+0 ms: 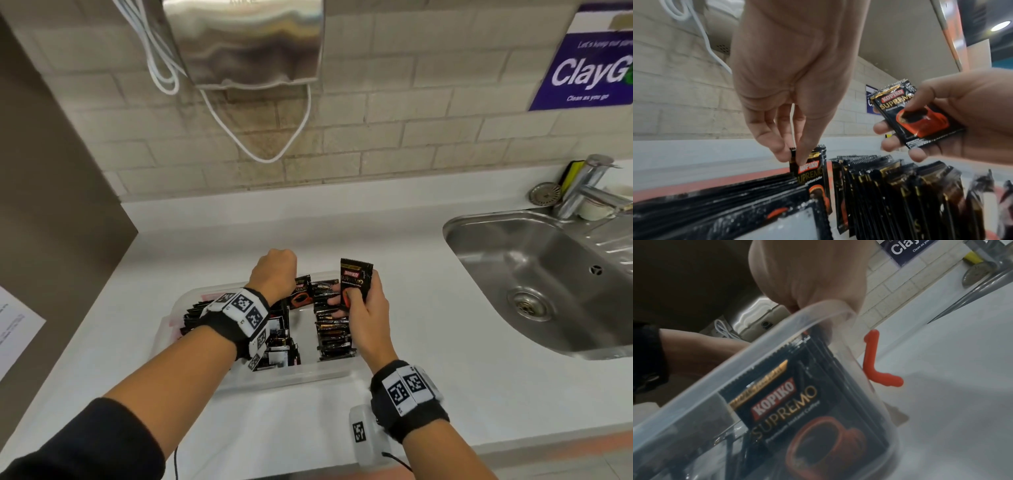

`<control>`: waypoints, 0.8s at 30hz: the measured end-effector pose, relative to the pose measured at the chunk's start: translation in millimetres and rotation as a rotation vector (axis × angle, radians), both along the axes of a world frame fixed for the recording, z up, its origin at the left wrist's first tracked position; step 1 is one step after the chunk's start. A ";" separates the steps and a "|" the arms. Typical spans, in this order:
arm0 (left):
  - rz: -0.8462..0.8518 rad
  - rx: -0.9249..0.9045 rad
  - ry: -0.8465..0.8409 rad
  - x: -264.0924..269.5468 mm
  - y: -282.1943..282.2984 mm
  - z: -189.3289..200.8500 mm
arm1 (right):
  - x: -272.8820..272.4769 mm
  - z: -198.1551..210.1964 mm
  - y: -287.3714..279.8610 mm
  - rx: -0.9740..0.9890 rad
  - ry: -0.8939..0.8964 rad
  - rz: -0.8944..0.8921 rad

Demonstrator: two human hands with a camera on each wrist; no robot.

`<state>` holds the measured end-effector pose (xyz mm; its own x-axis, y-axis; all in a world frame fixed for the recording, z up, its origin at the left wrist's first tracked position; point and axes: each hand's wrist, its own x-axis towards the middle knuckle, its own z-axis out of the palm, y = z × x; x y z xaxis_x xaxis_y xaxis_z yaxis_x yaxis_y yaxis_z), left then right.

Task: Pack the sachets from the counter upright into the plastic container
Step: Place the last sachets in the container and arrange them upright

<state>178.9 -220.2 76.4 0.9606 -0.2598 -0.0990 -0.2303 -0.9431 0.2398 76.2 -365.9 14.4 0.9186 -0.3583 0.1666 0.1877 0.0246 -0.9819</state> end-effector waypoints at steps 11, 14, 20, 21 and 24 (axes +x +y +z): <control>-0.083 -0.012 -0.118 -6.7 2.2 4.0 | 1.0 -1.6 -1.2 0.075 -0.012 -0.093; -0.170 -0.004 -0.079 -11.0 -0.1 2.3 | 2.0 -2.9 -1.8 0.074 -0.001 -0.121; -0.148 0.126 -0.018 -13.3 1.9 -0.3 | -0.3 -2.2 -1.0 0.015 0.004 -0.104; -0.136 0.120 -0.027 -13.4 3.0 -0.2 | -0.3 -2.3 -0.7 0.010 0.004 -0.100; -0.097 0.096 -0.086 -10.7 8.2 -1.3 | -0.1 -2.4 0.3 -0.015 0.000 -0.094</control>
